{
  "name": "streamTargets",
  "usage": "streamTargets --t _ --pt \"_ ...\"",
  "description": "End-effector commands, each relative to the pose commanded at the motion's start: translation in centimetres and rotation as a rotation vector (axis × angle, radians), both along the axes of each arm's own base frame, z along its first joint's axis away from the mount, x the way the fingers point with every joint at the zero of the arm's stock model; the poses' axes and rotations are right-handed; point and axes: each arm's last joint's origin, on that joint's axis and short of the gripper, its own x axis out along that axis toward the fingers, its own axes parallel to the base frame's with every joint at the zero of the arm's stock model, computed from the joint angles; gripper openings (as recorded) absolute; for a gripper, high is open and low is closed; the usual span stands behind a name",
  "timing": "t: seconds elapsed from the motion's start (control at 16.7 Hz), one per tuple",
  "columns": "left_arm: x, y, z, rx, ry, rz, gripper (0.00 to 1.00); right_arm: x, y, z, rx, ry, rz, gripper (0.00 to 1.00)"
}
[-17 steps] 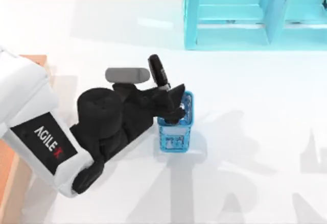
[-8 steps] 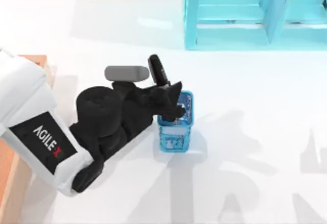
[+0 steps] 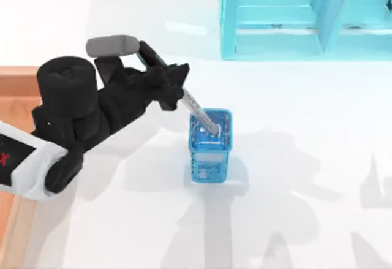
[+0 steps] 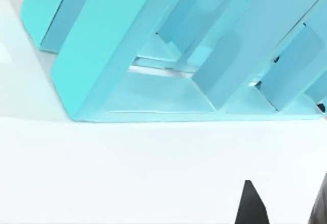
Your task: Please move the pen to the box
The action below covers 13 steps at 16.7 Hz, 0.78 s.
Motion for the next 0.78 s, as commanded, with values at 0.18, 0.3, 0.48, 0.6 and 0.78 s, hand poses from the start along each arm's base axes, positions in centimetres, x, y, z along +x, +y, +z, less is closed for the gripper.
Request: streamTargets --t 0.18,0.3,0.48,0.6,0.78 --pt "0.1 3.9 3.8 0.005 0.014 0.001 0.0 0.0 0.0 0.0 0.0 0.0 0.0 1.0" --pt "-0.5 6.4 6.1 0.004 0.017 0.001 0.0 0.0 0.0 0.0 0.0 0.0 0.0 1.0" --pt "-1.7 9.1 8.6 -0.002 0.004 0.0 0.0 0.0 0.0 0.0 0.0 0.0 0.0 1.0" --pt "-2.0 9.9 9.3 -0.004 -0.002 0.0 0.0 0.0 0.0 0.0 0.0 0.0 0.0 1.0" --pt "-2.1 9.9 9.3 -0.004 -0.003 0.0 0.0 0.0 0.0 0.0 0.0 0.0 0.0 1.0"
